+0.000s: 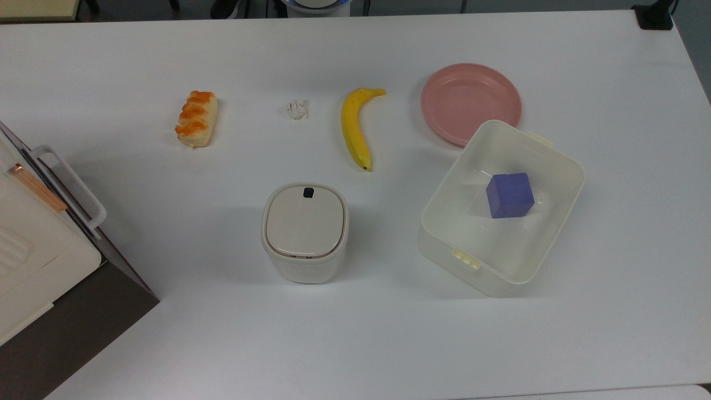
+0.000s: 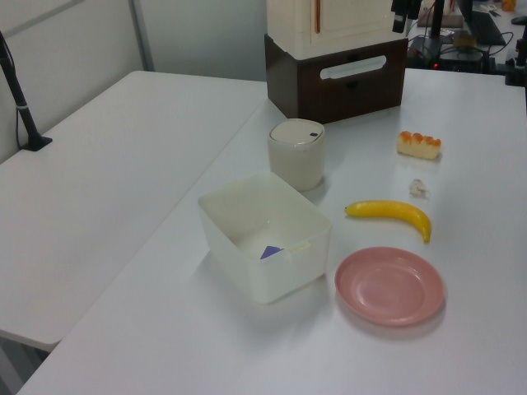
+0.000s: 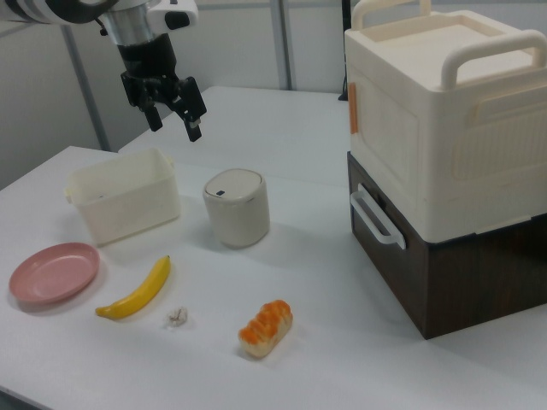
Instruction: Put the bread on a plate
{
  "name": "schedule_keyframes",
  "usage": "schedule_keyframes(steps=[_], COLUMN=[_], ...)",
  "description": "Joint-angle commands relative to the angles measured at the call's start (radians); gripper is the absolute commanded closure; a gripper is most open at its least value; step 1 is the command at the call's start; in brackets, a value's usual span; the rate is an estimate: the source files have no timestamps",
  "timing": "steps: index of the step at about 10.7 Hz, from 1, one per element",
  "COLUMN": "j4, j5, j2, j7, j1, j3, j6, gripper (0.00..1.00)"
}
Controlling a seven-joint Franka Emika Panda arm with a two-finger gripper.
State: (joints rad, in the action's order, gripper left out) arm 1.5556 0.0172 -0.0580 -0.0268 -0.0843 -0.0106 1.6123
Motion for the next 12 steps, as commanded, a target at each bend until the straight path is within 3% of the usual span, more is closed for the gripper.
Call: schedule_keyframes(steps=[1, 12], j4=[-0.005, -0.003], j5=[0.036, 0.05], j2=[-0.01, -0.006], j7=[-0.006, 0.005], j1=[0.014, 0.014], j3=[-0.003, -0.003], j6=[-0.029, -0.026], gripper=[0.0, 0.0])
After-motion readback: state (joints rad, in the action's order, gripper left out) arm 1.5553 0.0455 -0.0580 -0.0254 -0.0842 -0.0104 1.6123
